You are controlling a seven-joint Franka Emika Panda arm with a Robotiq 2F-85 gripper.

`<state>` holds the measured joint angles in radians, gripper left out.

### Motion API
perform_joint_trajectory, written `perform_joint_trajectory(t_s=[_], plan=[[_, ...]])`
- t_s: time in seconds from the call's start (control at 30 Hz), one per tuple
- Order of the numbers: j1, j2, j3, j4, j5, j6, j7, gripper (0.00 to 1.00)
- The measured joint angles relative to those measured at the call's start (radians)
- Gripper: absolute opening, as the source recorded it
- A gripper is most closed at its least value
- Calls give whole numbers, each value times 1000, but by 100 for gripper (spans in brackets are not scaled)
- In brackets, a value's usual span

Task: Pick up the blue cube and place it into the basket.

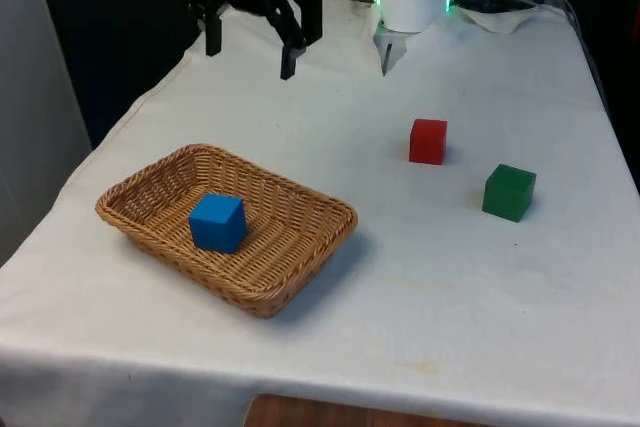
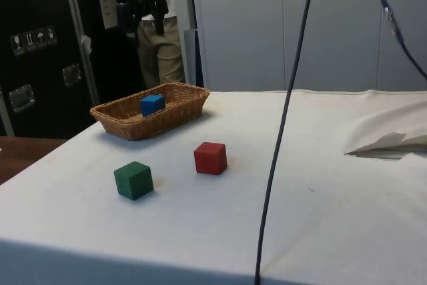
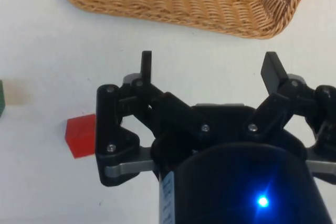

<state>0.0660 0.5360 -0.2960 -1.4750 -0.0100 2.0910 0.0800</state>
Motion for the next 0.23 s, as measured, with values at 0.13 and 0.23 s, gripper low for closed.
perform_joint_trajectory(t_s=[0.13,0.23], plan=[[4,-20,2,0,0,-22,-12,100],[4,-27,5,0,0,-30,-15,100]])
